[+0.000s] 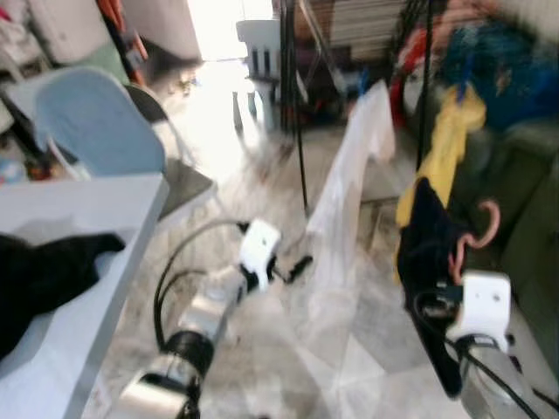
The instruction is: Hang hanger
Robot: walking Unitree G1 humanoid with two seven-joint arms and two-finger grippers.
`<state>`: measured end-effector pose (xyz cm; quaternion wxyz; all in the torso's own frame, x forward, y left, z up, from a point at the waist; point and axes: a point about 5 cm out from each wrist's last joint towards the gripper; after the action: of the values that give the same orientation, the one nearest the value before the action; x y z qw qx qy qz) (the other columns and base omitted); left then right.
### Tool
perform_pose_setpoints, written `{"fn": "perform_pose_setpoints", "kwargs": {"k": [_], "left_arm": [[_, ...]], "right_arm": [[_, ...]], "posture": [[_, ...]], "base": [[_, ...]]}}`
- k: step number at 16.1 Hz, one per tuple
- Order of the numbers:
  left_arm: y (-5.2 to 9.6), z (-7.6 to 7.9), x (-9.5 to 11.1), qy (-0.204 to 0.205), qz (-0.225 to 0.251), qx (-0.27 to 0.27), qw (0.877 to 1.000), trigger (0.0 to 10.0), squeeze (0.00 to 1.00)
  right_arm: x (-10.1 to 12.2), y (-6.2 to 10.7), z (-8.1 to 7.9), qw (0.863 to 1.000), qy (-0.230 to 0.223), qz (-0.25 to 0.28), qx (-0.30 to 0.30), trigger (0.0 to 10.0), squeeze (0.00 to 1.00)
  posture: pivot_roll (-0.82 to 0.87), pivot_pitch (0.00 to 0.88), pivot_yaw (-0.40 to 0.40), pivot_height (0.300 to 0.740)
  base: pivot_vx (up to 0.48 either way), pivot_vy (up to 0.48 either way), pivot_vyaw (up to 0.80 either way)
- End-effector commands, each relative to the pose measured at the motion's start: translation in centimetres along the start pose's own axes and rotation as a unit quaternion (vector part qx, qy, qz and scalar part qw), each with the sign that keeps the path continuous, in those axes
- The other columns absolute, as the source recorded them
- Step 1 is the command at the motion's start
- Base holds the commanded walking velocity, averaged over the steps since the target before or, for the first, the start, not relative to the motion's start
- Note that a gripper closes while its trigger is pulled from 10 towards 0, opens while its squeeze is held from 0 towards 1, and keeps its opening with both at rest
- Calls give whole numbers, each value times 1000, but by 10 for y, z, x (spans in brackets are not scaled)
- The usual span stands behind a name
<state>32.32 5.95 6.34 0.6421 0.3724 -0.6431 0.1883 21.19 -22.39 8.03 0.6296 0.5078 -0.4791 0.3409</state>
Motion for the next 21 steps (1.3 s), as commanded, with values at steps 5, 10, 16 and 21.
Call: {"fn": "perform_pose_setpoints", "kwargs": {"k": [5, 10, 16, 21], "left_arm": [[-4, -6, 9, -3, 7, 23, 1000, 10000, 0], [-5, -4, 12, 11, 21, 5, 1000, 10000, 0], [-5, 1, 13, 29, 41, -10, 999, 10000, 0], [-6, 0, 15, 29, 43, 9, 999, 10000, 0]], "right_arm": [[12, -3, -14, 999, 18, 19, 24, 10000, 0], [11, -3, -21, 999, 34, 13, 38, 10000, 0], [8, -3, -26, 999, 31, 7, 42, 10000, 0], [13, -1, -28, 997, 20, 28, 63, 10000, 0]], "posture": [[-109, 0, 95, 740], [-111, 0, 100, 740], [-115, 0, 101, 740], [-113, 0, 89, 740]], "base": [[-319, 0, -661], [0, 0, -783], [0, 0, -104], [0, 0, 0]]}}
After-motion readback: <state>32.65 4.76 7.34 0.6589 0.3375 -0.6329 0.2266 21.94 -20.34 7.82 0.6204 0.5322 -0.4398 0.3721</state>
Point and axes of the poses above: a point about 5 cm out from each wrist's last joint towards the gripper, its own y axis pointing back from the gripper into the wrist, its own x axis along the axis of the wrist's last joint, z = x × y, and after that the axes turned 7 degrees about -y, right-handed
